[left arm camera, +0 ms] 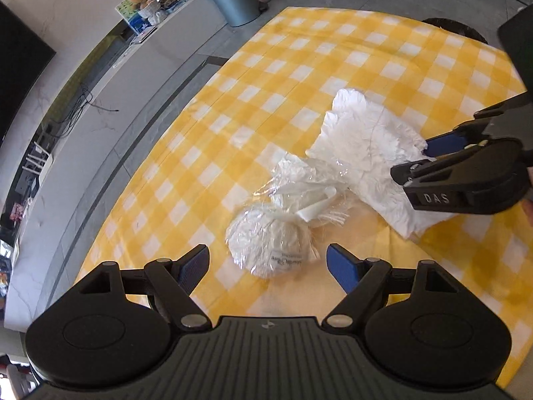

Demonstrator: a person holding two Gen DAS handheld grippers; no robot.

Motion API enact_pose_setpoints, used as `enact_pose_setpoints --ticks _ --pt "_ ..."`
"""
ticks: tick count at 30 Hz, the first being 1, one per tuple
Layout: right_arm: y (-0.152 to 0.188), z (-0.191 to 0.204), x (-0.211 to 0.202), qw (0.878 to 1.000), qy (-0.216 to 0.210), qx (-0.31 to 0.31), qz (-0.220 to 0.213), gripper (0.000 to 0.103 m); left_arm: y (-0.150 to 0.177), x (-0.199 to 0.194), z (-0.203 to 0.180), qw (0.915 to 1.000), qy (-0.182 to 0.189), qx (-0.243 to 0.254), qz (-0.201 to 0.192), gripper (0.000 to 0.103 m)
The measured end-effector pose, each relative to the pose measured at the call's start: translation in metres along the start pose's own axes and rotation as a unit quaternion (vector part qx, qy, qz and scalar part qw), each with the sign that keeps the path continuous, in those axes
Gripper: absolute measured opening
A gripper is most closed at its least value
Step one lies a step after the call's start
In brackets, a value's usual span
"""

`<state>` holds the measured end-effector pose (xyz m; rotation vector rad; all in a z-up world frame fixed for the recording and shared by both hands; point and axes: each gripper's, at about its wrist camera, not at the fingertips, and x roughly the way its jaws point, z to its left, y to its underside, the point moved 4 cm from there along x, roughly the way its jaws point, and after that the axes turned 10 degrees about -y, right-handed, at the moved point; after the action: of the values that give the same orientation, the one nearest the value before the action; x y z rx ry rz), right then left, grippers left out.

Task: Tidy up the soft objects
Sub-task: 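Grasp the white tissue with the right tool while the left tool grasps the clear plastic bag, then lift the tissue and plastic bag with both tools toward the box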

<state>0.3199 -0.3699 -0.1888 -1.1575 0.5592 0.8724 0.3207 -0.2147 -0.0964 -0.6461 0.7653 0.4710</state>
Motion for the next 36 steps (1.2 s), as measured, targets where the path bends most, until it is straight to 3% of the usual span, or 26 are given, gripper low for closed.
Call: enact_pose_setpoints --ticks 4,8,12,15,17,21,24,28,32,36 --pt "0.002 0.005 0.002 1.000 0.010 -0.020 0.003 0.046 -0.008 0.001 -0.013 0.9968 0.005 0.069 -0.041 0.094" --pt "0.004 0.008 0.003 0.999 0.016 -0.034 0.002 0.046 -0.016 0.025 -0.022 0.9979 0.001 0.064 -0.006 0.094" --pt "0.005 0.006 0.001 0.999 0.011 -0.031 0.002 0.046 -0.021 0.047 -0.021 0.9991 -0.012 0.041 0.003 0.094" --pt "0.004 0.006 0.001 0.999 0.008 -0.033 0.003 0.046 -0.021 0.058 -0.019 0.9987 -0.006 0.005 0.051 0.077" --pt "0.004 0.005 0.001 0.999 0.006 -0.034 0.003 0.046 -0.020 0.059 -0.020 0.9977 -0.020 -0.001 0.065 0.061" --pt "0.005 0.004 0.001 0.999 0.003 -0.038 0.004 0.045 -0.017 0.053 -0.028 0.9975 -0.043 0.019 0.054 0.054" --pt "0.006 0.003 -0.001 1.000 0.003 -0.031 0.002 0.040 -0.016 0.044 -0.027 0.9978 -0.049 -0.007 0.045 0.054" --pt "0.007 0.009 0.000 0.999 0.008 -0.037 -0.002 0.031 -0.020 0.020 -0.017 0.9958 -0.078 -0.048 -0.003 0.054" --pt "0.008 0.015 -0.003 0.999 0.014 -0.047 -0.011 0.026 -0.020 -0.004 -0.010 0.9932 -0.077 -0.083 -0.027 0.054" --pt "0.008 0.020 -0.010 0.998 0.012 -0.053 -0.020 0.022 -0.013 -0.033 -0.008 0.9836 -0.117 -0.124 -0.060 0.053"
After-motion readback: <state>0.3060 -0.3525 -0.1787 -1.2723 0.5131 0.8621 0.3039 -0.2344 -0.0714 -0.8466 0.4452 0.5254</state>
